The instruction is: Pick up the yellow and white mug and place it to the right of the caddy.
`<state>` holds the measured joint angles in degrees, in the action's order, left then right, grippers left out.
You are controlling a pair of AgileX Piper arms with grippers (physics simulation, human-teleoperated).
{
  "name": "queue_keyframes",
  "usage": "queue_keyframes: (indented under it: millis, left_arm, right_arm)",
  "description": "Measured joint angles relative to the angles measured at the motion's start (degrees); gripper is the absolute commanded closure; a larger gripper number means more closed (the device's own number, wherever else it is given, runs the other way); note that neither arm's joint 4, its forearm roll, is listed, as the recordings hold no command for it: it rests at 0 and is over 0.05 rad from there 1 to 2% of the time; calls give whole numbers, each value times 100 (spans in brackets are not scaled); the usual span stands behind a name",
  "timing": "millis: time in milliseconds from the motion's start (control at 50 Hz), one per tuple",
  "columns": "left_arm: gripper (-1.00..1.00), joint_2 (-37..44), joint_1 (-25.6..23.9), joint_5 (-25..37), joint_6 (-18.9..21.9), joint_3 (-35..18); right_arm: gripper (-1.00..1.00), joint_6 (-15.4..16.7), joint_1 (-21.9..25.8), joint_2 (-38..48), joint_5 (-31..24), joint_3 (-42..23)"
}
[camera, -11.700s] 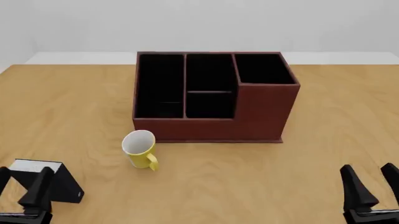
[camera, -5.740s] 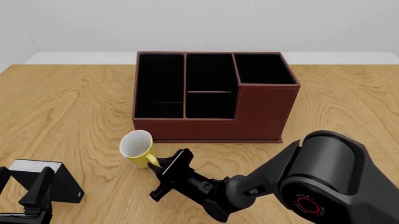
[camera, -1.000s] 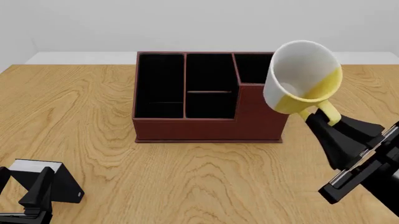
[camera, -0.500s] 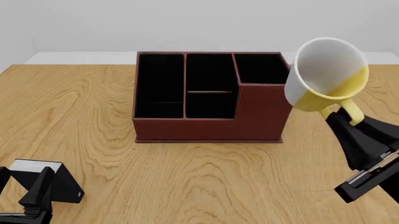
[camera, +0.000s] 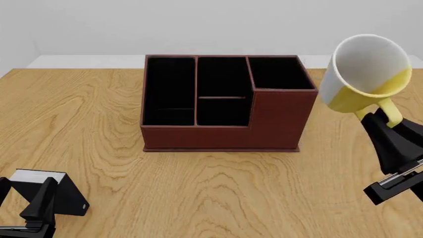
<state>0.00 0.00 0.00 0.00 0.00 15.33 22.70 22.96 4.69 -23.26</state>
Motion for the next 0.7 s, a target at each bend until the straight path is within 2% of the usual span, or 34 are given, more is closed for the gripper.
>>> queue_keyframes:
  millis: [700]
  left_arm:
    - [-100,0,0,0,0,0]
  right_arm:
    - [100,-401,-882,-24,-40,-52]
